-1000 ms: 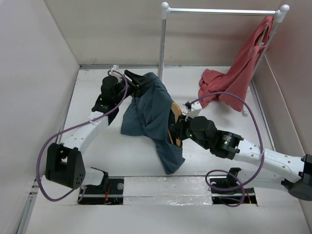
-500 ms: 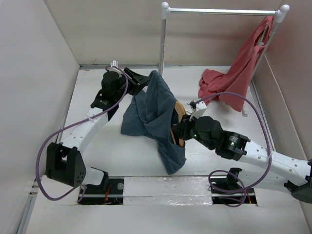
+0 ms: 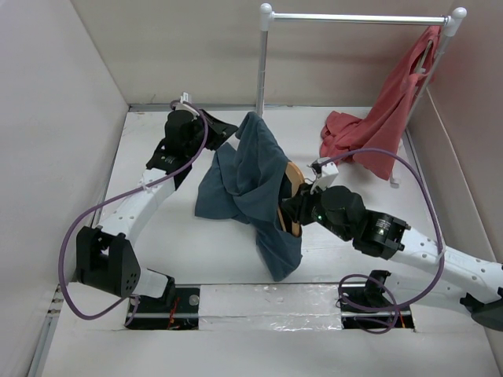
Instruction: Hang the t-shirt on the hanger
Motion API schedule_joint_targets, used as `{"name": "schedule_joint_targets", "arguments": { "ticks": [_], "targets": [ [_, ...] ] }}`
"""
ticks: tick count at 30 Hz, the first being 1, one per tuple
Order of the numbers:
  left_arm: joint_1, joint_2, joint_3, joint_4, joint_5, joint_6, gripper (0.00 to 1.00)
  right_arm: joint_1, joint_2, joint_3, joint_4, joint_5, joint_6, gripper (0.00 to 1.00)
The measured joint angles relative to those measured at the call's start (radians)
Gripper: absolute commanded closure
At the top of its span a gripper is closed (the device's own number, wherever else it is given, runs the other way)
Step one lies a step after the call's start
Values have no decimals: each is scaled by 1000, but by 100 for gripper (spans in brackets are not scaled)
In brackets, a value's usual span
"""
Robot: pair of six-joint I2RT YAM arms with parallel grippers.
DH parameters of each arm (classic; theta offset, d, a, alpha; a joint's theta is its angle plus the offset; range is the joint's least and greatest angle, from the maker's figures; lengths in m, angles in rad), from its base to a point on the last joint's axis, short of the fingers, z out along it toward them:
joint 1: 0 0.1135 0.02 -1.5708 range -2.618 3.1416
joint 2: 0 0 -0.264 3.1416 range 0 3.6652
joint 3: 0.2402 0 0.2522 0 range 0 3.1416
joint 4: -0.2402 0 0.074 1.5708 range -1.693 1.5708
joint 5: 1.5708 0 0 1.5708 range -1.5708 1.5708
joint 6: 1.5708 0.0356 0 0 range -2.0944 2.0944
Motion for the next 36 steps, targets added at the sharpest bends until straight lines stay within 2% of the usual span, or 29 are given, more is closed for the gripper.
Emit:
{"name": "schedule_joint_targets", "arguments": {
  "ticks": [8, 24, 25, 26, 27, 30, 34, 36],
  "targets": [
    [0, 0, 14, -14, -24, 26, 100, -26, -22, 13, -14, -18, 2, 100],
    [0, 11, 141, -72, -117, 147, 100, -69, -97, 27, -49, -87, 1, 100],
    [0, 16, 149, -75, -108, 159, 95, -75, -97, 30, -51, -95, 1, 100],
    [0, 26, 159, -73, -95, 171, 86, -80, -97, 32, -51, -102, 1, 100],
    [1, 39, 171, -66, -76, 182, 68, -87, -97, 32, -52, -107, 1, 100],
    [-6, 76, 193, -35, -4, 214, 48, -105, -97, 32, -58, -130, 2, 100],
    [-42, 127, 232, -11, 88, 262, 47, -124, -94, 32, -67, -160, 2, 100],
    [-63, 143, 240, 8, 128, 283, 55, -129, -92, 32, -69, -168, 2, 100]
  ]
}}
